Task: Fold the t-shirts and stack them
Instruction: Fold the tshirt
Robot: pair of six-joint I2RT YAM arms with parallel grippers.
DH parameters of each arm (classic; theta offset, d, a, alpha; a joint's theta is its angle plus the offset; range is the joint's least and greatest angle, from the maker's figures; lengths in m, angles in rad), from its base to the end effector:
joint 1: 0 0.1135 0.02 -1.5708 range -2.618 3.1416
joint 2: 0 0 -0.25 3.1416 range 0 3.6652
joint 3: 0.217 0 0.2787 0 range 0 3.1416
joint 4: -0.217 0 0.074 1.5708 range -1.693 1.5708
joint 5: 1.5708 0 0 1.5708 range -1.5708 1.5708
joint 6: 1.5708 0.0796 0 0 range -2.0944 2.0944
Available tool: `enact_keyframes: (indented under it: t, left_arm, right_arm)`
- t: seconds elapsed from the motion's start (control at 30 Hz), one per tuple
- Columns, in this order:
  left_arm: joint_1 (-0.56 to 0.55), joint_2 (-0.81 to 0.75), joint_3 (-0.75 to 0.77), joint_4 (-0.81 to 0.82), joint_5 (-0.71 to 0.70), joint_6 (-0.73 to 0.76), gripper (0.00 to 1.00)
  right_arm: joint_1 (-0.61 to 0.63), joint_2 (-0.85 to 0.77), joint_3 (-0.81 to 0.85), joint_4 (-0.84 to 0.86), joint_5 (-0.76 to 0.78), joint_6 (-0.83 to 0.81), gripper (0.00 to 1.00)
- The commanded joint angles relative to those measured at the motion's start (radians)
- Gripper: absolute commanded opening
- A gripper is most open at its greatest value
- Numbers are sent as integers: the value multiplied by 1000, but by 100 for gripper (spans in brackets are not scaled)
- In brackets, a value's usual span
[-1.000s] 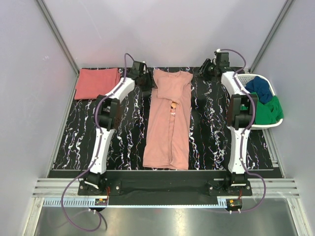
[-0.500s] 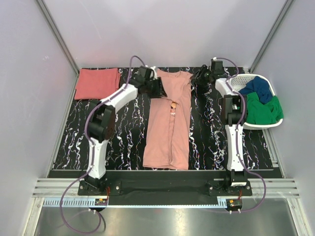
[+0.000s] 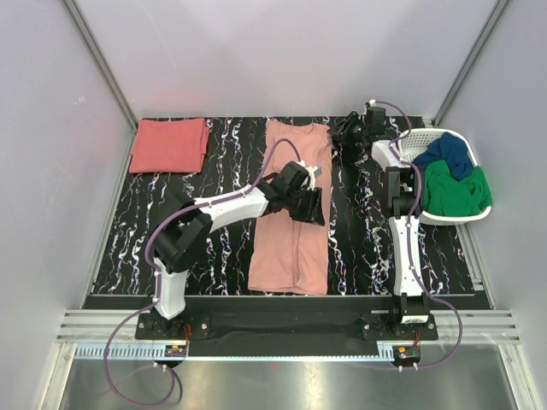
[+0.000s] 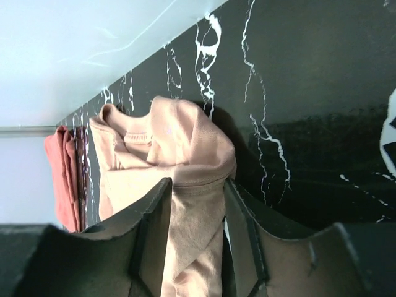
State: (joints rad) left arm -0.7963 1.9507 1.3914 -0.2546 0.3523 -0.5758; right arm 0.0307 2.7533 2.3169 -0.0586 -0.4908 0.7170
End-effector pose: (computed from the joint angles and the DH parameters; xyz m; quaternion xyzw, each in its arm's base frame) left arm 0.3142 -0.3604 0.1440 0.1650 0.9022 -0.3564 0.1783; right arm 0.6488 0.0575 0.0790 0.1631 0.8264 0.3757 0.3865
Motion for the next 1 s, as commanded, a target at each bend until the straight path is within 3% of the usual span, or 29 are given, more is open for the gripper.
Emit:
enact_keyframes:
  t: [0.0,0.3,0.43,0.63,0.77,0.9,0.97]
  left_arm:
    - [-27,-3,1,55,-47,-7,43]
    - [-112,24,-34,40,-91,-28,43]
    - [-126,34,-75,34,-99,-51,42]
    - [-142,25,-115,37,-119,-75,43]
    - [-147,34,-97,11,-124,-70,43]
    - [-150,28,-104,12,-119,-78,43]
    - [-150,22,-106,20,-110,-93,43]
  right_arm:
    - [-6,2,33,49,-17,15,47]
    - [-12,35,84,88,1,18,28]
    - [-14,60,117,85,0,4,4]
    - [-15,77,142,149,5,9,11]
    - [-15,146,281,122,1,-5,15]
    - [-14,169,297,129,-14,-7,31]
    - [-14,163,289,120,-17,-11,34]
